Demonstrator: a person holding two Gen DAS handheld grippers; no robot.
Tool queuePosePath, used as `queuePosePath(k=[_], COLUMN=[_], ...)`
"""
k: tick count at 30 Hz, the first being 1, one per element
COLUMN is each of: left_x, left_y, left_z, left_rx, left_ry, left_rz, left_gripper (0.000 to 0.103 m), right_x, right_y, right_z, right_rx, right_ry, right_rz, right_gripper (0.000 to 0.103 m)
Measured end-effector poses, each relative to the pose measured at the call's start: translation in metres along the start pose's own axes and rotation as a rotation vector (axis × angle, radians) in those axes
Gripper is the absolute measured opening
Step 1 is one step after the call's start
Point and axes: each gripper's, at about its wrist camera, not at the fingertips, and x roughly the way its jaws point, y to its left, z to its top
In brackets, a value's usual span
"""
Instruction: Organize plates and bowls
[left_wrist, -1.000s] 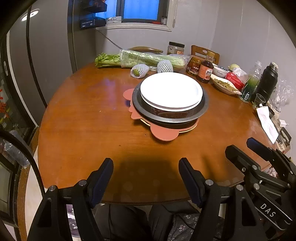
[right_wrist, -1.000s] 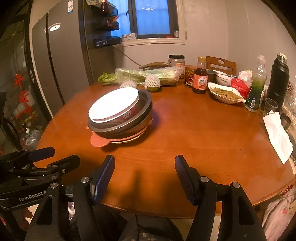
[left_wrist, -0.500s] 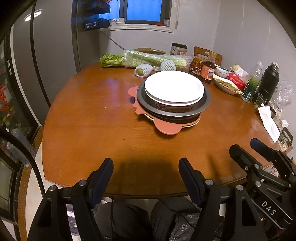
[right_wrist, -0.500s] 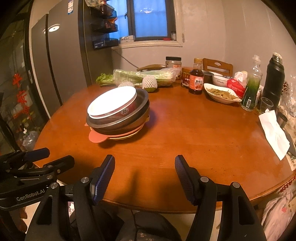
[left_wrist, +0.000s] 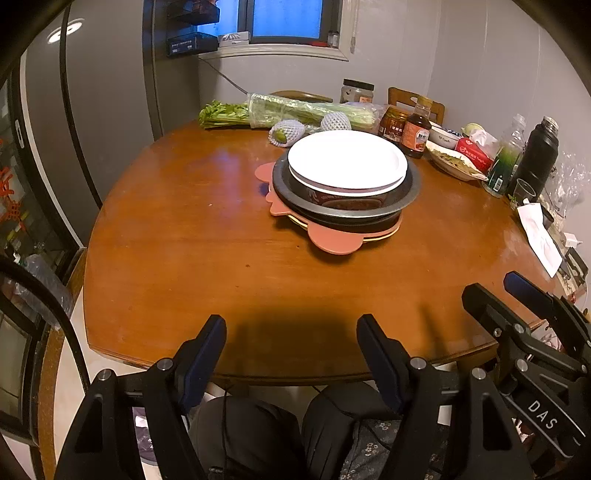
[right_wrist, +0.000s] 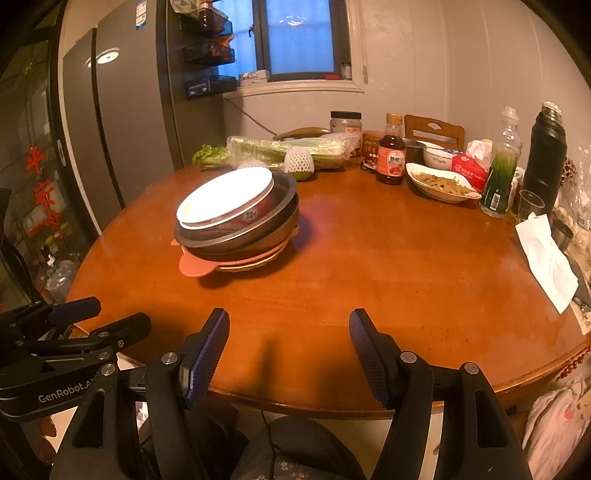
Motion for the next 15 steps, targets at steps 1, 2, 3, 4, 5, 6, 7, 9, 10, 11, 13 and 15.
queuePosePath(k=[1,2,3,4,5,6,7,9,10,11,13,15], left_x=[0.001,0.002,0.002,0.002,0.003,0.003,0.004,0.005,0.005,0.006,0.009,0.011], left_y=[0.000,0.000,0.000,0.000,0.000,-0.001,-0.001,0.000,0.000,0.001,0.001,0.003], left_z=[0.000,0.000,-0.001,-0.001,-0.002,-0.002,-0.002,-0.002,-0.003,-0.003,-0.002,-0.001], left_rx=[0.001,0.001,0.002,0.005,0.006,0.007,0.010,0.010,0.011,0.010,0.008,0.008], left_ry=[0.001,0.003,0.004,0.006,0.008,0.008,0.009,0.012,0.013,0.014,0.018,0.019], left_rz=[0.007,0.014,0.019,0.024,0.030,0.033,0.037,0.042,0.044,0.046,0.047,0.049], left_gripper=[0.073,0.073,0.073,0.073,0.073,0.073,0.073,0.073,0.073,0.073,0.073,0.073], right_x=[0.000,0.000,0.000,0.001,0.002,0.002,0.002,0.003,0.003,0.003,0.004,0.005], right_y=[-0.001,-0.001,-0.002,-0.002,-0.002,-0.002,-0.002,-0.002,-0.002,-0.002,-0.003,-0.002], right_z=[0.000,0.000,-0.001,-0.001,-0.001,-0.002,-0.002,-0.003,-0.003,-0.003,-0.003,-0.003], right_rx=[0.002,0.003,0.004,0.003,0.006,0.007,0.006,0.002,0.001,0.001,0.001,0.000], right_ry=[0.000,0.002,0.001,0.002,0.005,0.003,0.002,0.004,0.004,0.004,0.005,0.006], right_rz=[0.002,0.001,-0.003,-0.005,-0.005,-0.004,-0.002,-0.006,-0.004,-0.004,-0.007,-0.009], right_gripper=[0.069,0.069,0.069,0.069,0.069,0.069,0.069,0.069,0.069,0.069,0.069,0.069])
